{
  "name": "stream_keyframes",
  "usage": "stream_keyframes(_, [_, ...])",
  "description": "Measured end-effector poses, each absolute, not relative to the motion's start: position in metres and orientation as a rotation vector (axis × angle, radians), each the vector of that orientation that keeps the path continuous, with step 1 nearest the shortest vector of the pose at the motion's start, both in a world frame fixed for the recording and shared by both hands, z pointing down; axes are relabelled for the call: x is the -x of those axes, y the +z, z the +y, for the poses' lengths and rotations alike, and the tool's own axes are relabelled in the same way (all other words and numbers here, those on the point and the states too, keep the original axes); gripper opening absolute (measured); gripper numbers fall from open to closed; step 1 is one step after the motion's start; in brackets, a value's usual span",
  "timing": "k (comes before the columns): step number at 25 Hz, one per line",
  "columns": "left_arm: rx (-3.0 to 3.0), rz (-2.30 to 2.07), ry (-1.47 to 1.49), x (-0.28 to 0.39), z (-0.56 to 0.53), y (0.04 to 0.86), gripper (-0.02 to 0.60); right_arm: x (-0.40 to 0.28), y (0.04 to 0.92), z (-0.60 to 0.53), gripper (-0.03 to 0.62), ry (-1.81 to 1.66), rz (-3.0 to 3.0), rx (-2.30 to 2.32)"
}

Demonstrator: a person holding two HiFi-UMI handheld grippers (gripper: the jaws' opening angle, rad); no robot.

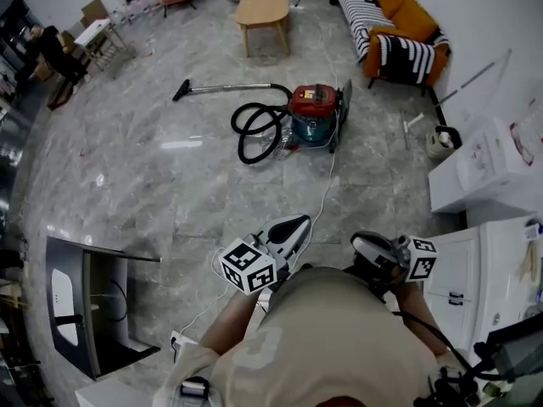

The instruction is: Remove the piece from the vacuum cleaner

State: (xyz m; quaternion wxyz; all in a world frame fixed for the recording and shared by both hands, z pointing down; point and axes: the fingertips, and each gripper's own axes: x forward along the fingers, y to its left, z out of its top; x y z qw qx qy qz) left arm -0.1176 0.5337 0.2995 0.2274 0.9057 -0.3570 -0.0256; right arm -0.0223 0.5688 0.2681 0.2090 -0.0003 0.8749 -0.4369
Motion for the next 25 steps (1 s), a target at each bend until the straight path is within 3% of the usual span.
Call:
stream_keyframes(12, [-2.404,-1.225,-0.129,0.185,0.513,0.294,0.003,0.08,0.268,0.538,0.0,-1.289,2.524,-0.185])
stream_keyframes(25, [-2.529,-1.434,0.279,0.135,0.404,0.279,0.002,0.044,0.286,0.435,0.002,-1.11,2.614,-0.065])
